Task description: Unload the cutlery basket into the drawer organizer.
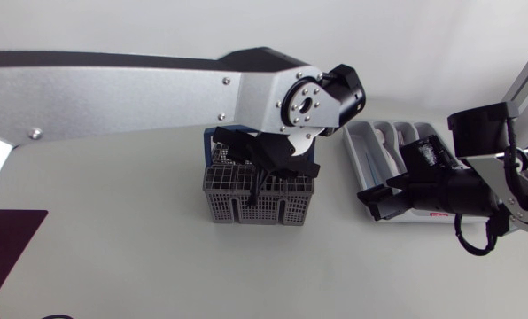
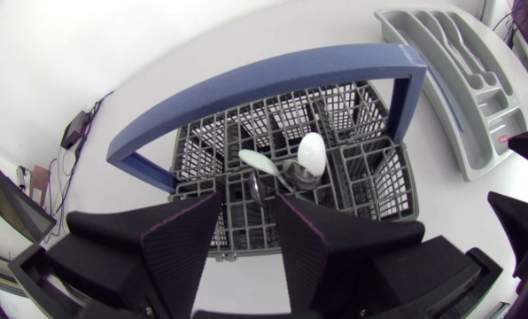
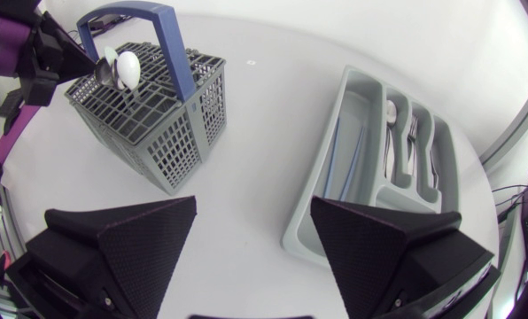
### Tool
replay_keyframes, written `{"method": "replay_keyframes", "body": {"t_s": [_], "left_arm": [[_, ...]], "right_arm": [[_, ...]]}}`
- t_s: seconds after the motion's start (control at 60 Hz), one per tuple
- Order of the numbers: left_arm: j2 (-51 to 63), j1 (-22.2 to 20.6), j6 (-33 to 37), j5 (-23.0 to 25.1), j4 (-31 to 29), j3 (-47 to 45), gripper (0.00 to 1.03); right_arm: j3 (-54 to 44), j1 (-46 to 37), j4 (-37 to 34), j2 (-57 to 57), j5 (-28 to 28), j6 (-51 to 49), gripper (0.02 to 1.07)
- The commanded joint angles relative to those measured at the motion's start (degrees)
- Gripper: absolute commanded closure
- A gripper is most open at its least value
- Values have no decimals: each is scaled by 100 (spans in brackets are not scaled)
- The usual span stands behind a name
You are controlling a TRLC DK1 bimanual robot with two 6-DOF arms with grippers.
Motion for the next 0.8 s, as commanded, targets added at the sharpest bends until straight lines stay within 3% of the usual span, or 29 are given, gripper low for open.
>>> {"method": "replay_keyframes", "body": {"t_s": [0.0,0.15,0.267,0.783], "left_arm": [[222,26,-274,-98,-117,135,47],[301,35,-379,-98,-135,135,47],[292,87,-476,-107,-152,135,57],[468,149,-564,-151,-135,241,61]], "right_arm": [[-125,28,59,-16,18,-53,14],[-125,28,94,11,18,-53,14],[-134,28,103,11,9,-53,14],[-151,2,112,2,-8,-62,14]]}}
